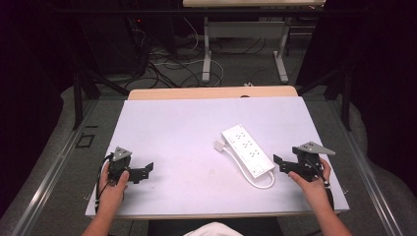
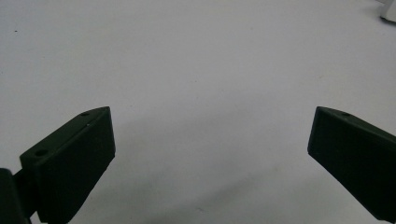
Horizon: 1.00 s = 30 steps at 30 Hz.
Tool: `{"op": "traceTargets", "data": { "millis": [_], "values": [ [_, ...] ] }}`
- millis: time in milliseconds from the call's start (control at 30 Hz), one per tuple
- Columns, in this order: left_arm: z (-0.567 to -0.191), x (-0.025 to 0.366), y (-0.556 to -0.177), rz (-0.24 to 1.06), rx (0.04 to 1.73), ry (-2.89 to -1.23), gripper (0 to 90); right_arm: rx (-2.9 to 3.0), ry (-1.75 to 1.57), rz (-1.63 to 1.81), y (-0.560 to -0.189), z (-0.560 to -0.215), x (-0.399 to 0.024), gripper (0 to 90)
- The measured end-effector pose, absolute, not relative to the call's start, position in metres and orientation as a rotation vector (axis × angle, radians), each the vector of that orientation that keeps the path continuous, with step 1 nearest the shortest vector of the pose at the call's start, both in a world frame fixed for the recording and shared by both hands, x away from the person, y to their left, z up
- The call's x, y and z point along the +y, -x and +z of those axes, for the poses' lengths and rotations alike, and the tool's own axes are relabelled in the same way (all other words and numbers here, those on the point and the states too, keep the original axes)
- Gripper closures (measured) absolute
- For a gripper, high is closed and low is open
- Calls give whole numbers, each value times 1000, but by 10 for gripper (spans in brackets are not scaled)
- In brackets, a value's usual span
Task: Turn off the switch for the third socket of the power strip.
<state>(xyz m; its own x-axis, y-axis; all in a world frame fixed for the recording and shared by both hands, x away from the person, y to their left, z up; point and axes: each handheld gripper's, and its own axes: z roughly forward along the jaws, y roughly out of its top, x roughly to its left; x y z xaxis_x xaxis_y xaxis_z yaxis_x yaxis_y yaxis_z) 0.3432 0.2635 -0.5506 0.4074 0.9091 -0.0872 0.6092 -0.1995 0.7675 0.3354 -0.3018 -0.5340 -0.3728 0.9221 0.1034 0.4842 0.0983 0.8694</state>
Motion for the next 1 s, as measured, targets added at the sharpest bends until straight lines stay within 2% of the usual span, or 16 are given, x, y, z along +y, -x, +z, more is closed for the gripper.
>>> {"op": "traceTargets", "data": {
  "millis": [1000],
  "values": [
    [-550,265,-343,500,1288,-1919,7,1802,-1475,1128,-342,-548,-324,136]
  ]
}}
